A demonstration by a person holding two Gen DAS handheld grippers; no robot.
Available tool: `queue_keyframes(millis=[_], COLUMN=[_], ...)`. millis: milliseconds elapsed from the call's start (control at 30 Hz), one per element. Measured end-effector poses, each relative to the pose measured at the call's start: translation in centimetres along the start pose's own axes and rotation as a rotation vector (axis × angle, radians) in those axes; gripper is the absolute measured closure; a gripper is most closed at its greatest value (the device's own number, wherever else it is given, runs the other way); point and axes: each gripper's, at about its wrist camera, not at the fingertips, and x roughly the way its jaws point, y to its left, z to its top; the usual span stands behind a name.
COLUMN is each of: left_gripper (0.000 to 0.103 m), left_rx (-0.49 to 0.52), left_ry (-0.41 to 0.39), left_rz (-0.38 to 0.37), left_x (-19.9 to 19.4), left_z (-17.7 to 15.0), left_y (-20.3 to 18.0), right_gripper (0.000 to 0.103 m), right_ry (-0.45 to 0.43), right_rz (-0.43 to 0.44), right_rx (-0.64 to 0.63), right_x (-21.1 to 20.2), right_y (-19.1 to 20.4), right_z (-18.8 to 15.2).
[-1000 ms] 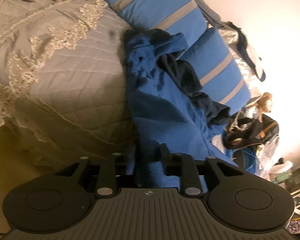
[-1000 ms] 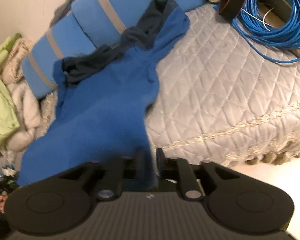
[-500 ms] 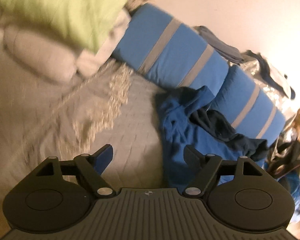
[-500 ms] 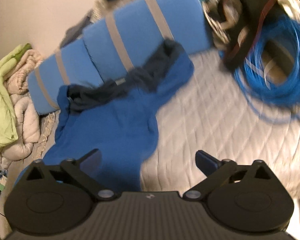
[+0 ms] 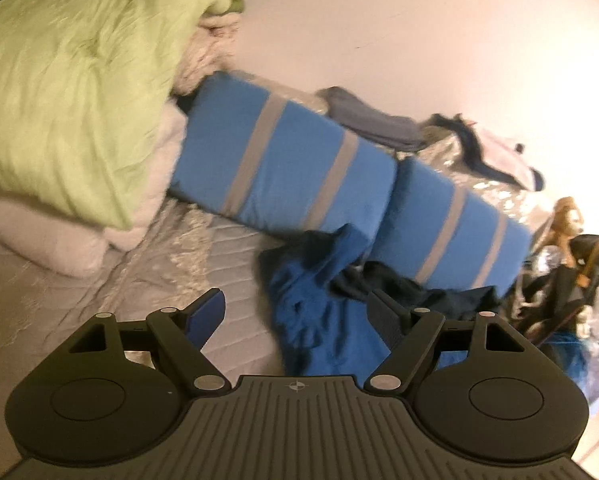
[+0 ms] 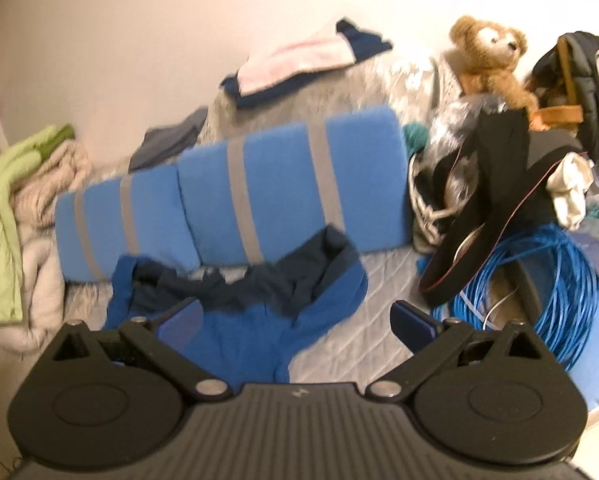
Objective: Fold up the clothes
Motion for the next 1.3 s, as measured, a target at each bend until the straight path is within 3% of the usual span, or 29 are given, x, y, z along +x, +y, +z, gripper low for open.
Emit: queue_keyframes(millis=[300,467,700,900,1200,1300], left_gripper=[0.025,0.025,0.025,0.025,0.025,0.025], left_rx=[0.064,0.129,0.167,0.165,0.182,0.236], left_ry=[-0.054,-0.109,-0.122,-0.192,-0.265,-0.277], left_rz=[-0.097,-0.140,-0.188,-0.205,-0.133,-0.092], left_x=[-3.1,-2.3,0.7,4.2,12.3,14.7], left_z=[4.3,6.4,9.4,12.2,13.5,13.1], left_y=[-2.6,-4.3,-6.0,-7.0,-8.9,-10.1], right_gripper=[0.000,0.000,0.000,0.000,0.000,0.000], right_ry=[-0.157,-0.286,-0.314,-0.387,-0.436,-0.436], right_rz=[-0.072,-0.056,-0.077,-0.114,-0.252,-0.277], right_rx=[-0.073,-0.093,-0.158,-0.157,-0.159,-0.182], right_x=[-4.9,-5.8,-2.8,0.0,7.9,10.5], right_y=[0.6,0.4,1.3,1.2,0.1,-0.1], right_z=[6.1,9.2,11.6,14.1,15.4,15.2])
